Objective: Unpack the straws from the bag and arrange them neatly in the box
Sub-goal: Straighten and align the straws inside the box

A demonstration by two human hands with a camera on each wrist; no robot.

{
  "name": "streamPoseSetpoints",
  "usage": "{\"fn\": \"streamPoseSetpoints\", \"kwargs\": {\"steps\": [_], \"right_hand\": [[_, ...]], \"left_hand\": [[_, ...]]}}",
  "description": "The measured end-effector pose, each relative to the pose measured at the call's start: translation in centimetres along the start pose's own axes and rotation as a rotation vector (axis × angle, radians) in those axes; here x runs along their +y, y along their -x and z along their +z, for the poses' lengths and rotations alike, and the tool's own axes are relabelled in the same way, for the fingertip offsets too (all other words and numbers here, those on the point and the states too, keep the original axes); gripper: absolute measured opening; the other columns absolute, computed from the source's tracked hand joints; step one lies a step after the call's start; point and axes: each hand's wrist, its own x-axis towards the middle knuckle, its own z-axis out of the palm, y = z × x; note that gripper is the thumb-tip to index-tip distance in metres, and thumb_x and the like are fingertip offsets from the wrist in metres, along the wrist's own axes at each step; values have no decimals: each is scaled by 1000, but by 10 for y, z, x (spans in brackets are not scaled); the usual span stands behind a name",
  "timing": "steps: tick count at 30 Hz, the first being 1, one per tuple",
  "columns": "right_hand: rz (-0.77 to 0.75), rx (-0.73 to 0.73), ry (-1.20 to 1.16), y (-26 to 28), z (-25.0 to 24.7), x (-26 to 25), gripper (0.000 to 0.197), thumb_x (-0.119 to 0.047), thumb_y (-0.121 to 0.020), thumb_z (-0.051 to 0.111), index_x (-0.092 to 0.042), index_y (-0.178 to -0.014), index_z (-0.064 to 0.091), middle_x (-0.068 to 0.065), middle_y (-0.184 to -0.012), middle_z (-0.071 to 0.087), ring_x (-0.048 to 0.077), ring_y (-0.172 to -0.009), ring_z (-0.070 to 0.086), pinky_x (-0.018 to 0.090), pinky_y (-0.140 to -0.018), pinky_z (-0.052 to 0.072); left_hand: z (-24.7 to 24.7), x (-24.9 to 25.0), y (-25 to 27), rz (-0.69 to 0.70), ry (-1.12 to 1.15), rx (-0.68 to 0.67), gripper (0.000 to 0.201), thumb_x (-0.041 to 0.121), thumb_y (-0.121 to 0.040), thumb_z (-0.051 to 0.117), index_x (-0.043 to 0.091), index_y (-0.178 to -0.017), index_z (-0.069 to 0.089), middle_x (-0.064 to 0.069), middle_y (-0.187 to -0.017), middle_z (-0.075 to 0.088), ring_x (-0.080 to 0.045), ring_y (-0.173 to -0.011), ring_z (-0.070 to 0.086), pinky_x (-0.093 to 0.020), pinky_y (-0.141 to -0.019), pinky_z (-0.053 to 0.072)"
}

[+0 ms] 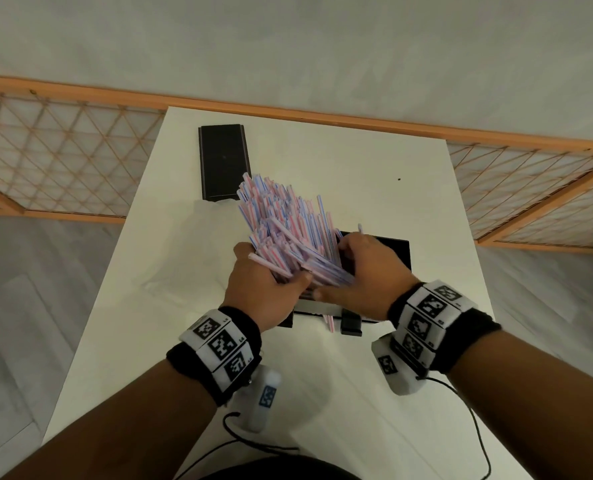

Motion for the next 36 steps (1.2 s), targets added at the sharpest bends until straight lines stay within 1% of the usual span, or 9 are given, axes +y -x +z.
{"fn": "streamPoseSetpoints", "kwargs": {"steps": [4,9,14,16,18,22,25,33,36], "right_hand": [[31,-111,2,18,-8,9,50,-58,-68,79,-18,-89,57,-5,-84,60,16,-76,57,29,-66,48],[-13,-229,71,18,17,14,37,-55,-74,74,-24,-88,58,-8,-81,58,17,-77,56,26,-68,44],[14,-321,67,14,17,13,39,-56,-76,72,-26,-100,65,-9,-86,65,15,-81,61,27,-76,51],[20,-355,77,11,17,11,40,-57,-75,72,-28,-101,64,-9,-86,67,14,-81,64,31,-79,56],[13,-370,34,7,16,9,37,-55,-77,72,-26,-100,63,-10,-83,68,10,-77,66,29,-77,56],[17,-458,135,4,16,2,44,-63,-74,71,-24,-91,61,-8,-76,68,12,-75,65,29,-75,56],[27,-485,82,-1,17,-1,43,-59,-75,73,-22,-95,65,-4,-81,70,15,-77,66,32,-77,57],[56,-498,170,-11,22,-11,46,-59,-75,74,-17,-91,67,-1,-84,67,18,-81,64,32,-75,55],[97,-427,296,-12,22,-14,45,-59,-76,72,-17,-70,56,-2,-68,56,16,-65,56,24,-55,43]], "left_hand": [[0,-8,-4,-21,55,-14,71,34,-72,91,19,-117,38,15,-101,59,0,-87,60,-17,-72,50],[-1,-10,-2,-39,344,-53,90,52,-60,94,18,-134,55,4,-120,74,-17,-111,71,-46,-95,58],[-11,6,2,-42,435,128,88,69,-64,84,2,-116,61,-4,-102,76,-22,-98,74,-50,-88,60],[-14,12,2,-71,448,231,96,78,-61,80,1,-114,56,-8,-99,71,-23,-91,72,-41,-79,61],[-20,21,1,-104,526,311,76,70,-72,76,13,-119,55,0,-102,68,-10,-86,68,-26,-74,56],[-25,29,-5,-136,541,341,65,87,-69,47,33,-105,56,1,-113,68,-21,-107,67,-49,-98,54],[-19,32,-3,-151,505,267,79,94,-64,33,34,-108,58,3,-118,67,-21,-113,64,-50,-104,49],[-21,35,-1,-186,393,249,98,96,-60,40,24,-125,51,5,-113,63,-19,-110,60,-47,-105,48],[-18,34,3,-163,369,227,86,87,-72,48,20,-125,51,7,-103,63,-12,-96,60,-39,-95,49]]}}
